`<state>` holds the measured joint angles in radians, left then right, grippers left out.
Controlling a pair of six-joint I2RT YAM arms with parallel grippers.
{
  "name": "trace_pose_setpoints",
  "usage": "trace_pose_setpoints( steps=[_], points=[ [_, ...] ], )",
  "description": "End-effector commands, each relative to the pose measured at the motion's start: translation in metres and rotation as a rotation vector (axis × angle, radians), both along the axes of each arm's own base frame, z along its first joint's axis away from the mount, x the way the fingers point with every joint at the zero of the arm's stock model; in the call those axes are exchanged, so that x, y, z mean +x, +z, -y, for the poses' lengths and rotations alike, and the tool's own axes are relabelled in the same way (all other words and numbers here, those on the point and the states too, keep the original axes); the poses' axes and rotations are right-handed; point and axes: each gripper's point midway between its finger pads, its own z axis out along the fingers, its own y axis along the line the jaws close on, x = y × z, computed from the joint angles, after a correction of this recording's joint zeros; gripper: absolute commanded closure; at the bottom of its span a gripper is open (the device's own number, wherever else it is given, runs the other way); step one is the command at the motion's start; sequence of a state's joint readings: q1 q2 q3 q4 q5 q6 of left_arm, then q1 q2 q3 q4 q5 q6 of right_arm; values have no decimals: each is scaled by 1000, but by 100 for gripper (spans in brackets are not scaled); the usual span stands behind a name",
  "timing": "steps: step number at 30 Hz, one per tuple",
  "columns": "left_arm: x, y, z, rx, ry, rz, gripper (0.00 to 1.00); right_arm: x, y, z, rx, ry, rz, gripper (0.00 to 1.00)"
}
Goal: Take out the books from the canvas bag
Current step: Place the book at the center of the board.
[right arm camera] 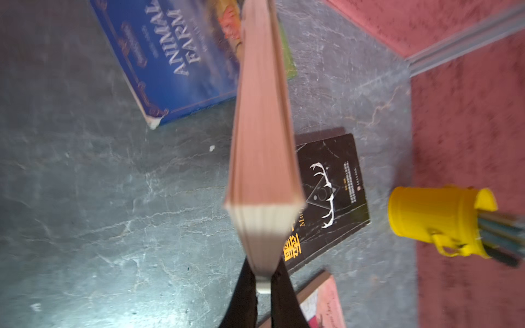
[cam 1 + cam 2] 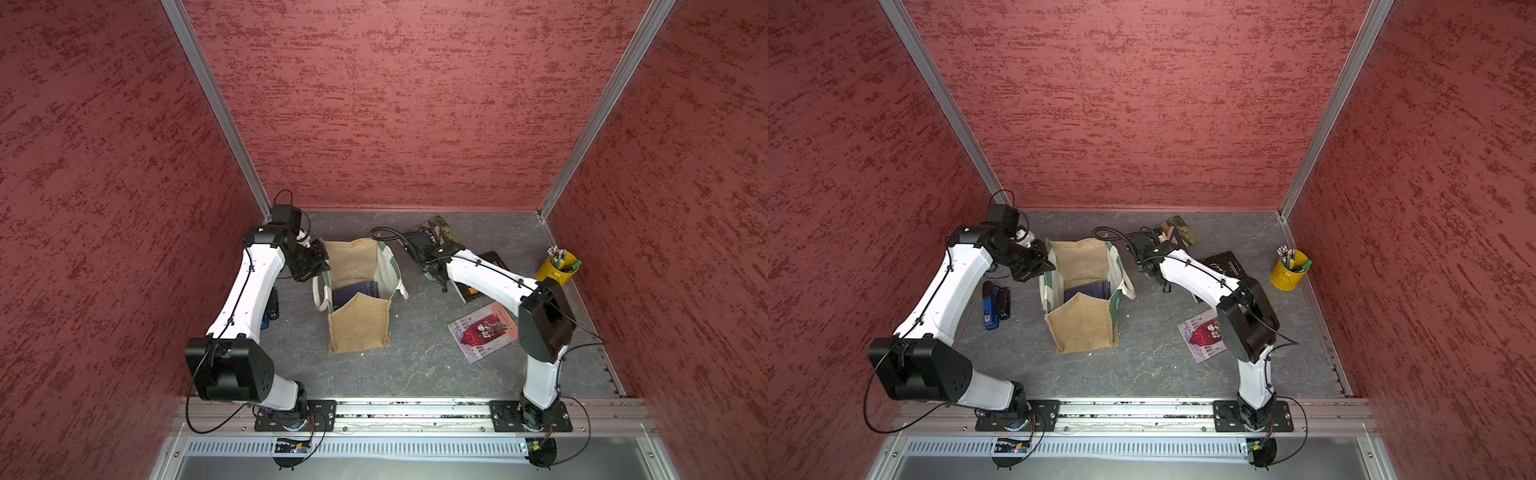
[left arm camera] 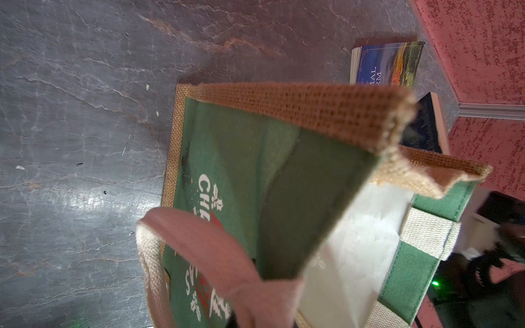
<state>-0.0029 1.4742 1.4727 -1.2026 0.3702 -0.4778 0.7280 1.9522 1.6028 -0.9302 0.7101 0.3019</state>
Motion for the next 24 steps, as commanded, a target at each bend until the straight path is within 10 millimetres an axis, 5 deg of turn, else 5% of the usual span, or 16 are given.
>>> trace_pose_setpoints(
  steps=[1, 6, 10, 17, 20, 24],
  points=[
    [9, 4, -2, -20, 7, 41, 100, -5, -3, -3, -202, 61, 2, 100],
    [8, 6, -10, -19, 33, 45, 100, -32, -40, -35, -109, 148, -76, 89],
    [7, 7, -15, -18, 47, 47, 100, -62, -53, -50, 87, 191, -144, 42],
    [9, 6, -15, -24, 52, 45, 100, -75, 9, -50, 493, 150, -37, 25],
    [11, 8, -13, -31, 50, 44, 100, -57, 36, -38, 658, 89, 25, 23],
    [15, 10, -9, -29, 35, 52, 100, -18, 46, -19, 805, 8, 51, 24]
  ],
)
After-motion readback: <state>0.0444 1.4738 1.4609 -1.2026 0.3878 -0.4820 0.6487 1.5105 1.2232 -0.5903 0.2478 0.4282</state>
